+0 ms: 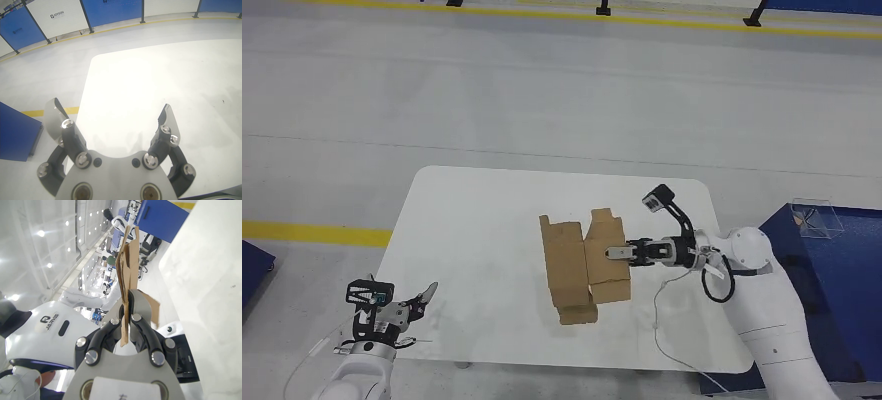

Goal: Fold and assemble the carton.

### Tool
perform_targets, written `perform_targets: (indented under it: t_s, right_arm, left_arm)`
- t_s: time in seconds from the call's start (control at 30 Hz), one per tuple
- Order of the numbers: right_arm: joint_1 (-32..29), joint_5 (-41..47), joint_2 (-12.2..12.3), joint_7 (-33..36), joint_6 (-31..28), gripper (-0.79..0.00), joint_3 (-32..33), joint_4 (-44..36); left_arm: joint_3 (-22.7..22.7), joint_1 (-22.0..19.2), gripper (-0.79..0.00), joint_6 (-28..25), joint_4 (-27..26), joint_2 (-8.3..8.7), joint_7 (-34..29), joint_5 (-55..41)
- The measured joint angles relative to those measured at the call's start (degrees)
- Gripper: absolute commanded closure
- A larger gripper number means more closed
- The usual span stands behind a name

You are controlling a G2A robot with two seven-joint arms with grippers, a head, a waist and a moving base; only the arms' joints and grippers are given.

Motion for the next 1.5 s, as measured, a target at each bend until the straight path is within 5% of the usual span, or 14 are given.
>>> perform_targets:
  t_s: [0.4,1.4,1.5]
  right_arm:
    - [-2.5,4.2,1.7,-7.9,9.4,0.000,8.8,-24.0]
    - [-3.0,5.8,1.8,-7.2,9.8,0.000,8.7,-24.4]
    - [-4.1,11.9,1.5,-6.3,11.6,0.000,6.6,-22.0]
  left_arm:
    - [0.0,0.0,-0.785,0.0,0.0,0.00,0.0,0.0]
    - [0.0,0.0,-0.785,0.0,0.0,0.00,0.0,0.0]
    - [0.0,0.0,-0.785,0.0,0.0,0.00,0.0,0.0]
